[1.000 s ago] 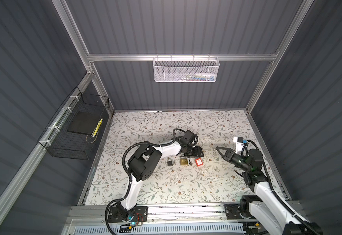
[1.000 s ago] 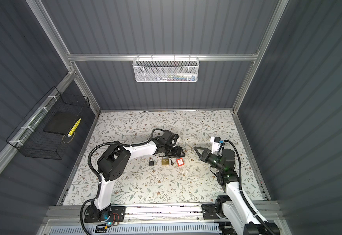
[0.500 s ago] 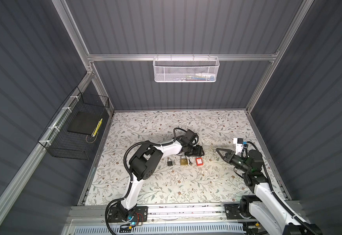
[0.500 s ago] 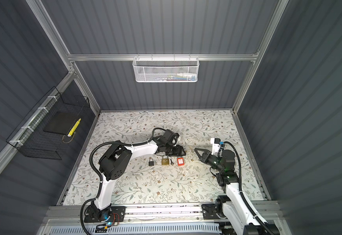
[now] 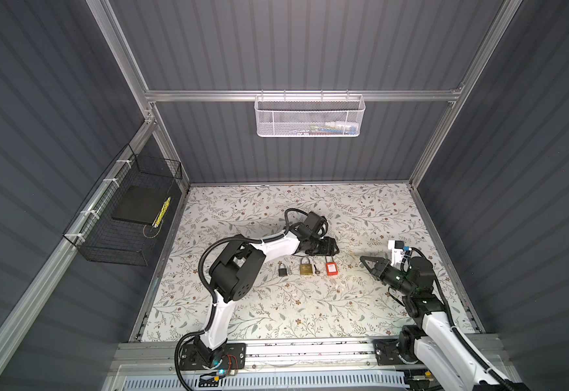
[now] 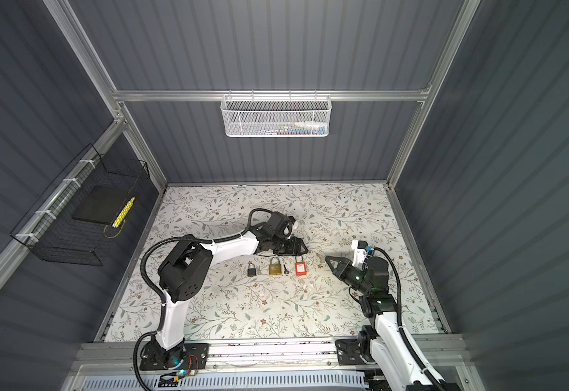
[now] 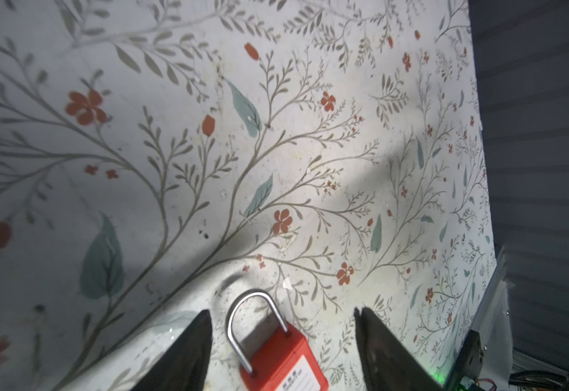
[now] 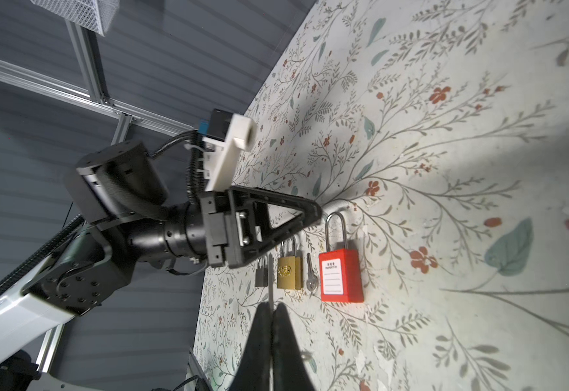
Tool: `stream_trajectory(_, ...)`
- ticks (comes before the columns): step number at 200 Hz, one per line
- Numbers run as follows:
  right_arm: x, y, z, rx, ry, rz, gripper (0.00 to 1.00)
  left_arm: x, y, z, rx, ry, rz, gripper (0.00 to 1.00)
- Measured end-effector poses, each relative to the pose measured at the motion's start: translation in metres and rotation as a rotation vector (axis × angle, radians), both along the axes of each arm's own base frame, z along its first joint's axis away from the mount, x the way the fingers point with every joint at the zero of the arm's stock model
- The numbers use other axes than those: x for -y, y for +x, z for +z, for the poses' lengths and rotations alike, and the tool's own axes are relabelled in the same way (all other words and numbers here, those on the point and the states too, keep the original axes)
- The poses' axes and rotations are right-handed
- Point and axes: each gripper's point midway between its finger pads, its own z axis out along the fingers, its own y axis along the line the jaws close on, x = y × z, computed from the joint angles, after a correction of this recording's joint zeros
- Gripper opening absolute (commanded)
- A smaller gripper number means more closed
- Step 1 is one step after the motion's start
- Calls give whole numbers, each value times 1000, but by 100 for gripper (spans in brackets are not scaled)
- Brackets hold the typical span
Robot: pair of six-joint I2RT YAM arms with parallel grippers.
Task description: Lock with the key
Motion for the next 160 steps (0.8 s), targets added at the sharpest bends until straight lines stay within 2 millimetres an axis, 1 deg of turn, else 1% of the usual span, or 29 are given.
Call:
stream_trajectory(26, -4, 0, -13, -63, 0, -7, 0, -17, 2, 29, 54, -34, 28, 69)
stream_trajectory(50, -14, -2, -29, -128, -11, 6, 0, -32, 1, 43, 86, -44, 52, 70)
stream_trajectory(72, -23, -4, -41, -173, -27, 15, 0, -48, -3, 47, 97, -37, 75, 70)
stream_trajectory(93, -28, -4, -52, -211, -41, 4, 0, -61, -12, 48, 101, -26, 88, 70)
stream_trajectory(124, -28, 1, -60, -234, -52, -36, 0, -78, -24, 56, 125, -19, 109, 71)
stream_trajectory(160, -23, 10, -64, -233, -60, -93, 0, -95, -35, 60, 149, -9, 133, 71)
